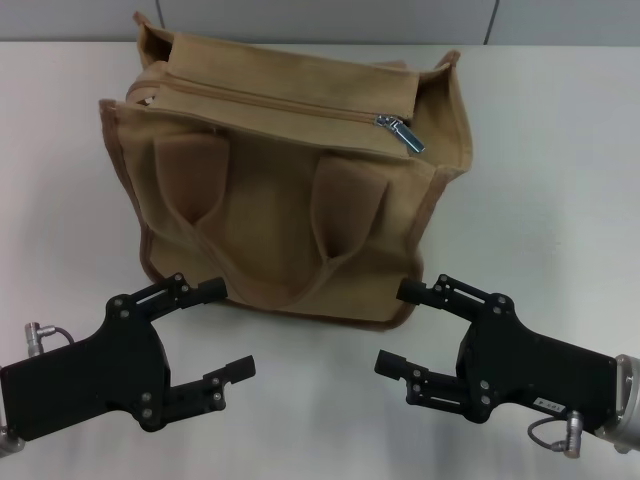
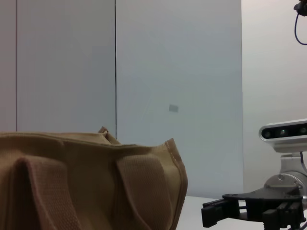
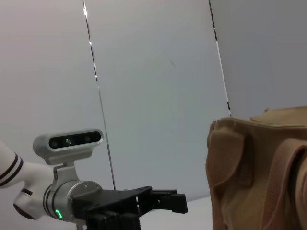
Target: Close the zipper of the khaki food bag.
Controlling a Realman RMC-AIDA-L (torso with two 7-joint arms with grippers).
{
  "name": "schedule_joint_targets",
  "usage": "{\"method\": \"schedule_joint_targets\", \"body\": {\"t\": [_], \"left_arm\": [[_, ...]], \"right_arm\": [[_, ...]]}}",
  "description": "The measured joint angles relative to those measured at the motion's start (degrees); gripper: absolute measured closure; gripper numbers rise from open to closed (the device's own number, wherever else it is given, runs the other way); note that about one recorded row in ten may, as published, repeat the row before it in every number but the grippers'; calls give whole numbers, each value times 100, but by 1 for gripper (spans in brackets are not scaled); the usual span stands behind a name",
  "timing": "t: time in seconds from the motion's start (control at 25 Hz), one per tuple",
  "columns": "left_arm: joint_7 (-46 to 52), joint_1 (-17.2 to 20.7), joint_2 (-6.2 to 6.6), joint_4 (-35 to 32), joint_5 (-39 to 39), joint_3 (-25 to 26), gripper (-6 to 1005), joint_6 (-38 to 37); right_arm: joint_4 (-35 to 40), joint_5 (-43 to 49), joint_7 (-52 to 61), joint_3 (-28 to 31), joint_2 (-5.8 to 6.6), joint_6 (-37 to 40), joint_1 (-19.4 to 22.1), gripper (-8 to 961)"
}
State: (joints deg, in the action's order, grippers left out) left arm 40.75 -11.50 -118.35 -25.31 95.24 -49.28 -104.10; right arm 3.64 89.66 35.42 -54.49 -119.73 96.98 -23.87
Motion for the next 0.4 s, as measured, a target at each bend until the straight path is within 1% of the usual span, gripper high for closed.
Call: {"method": "schedule_joint_targets", "body": {"t": [0.4], "left_arm": [[-1, -32, -2, 0, 4, -73, 217, 141]], "right_arm": [[-35, 0, -5, -10, -5, -31, -54, 169]]}}
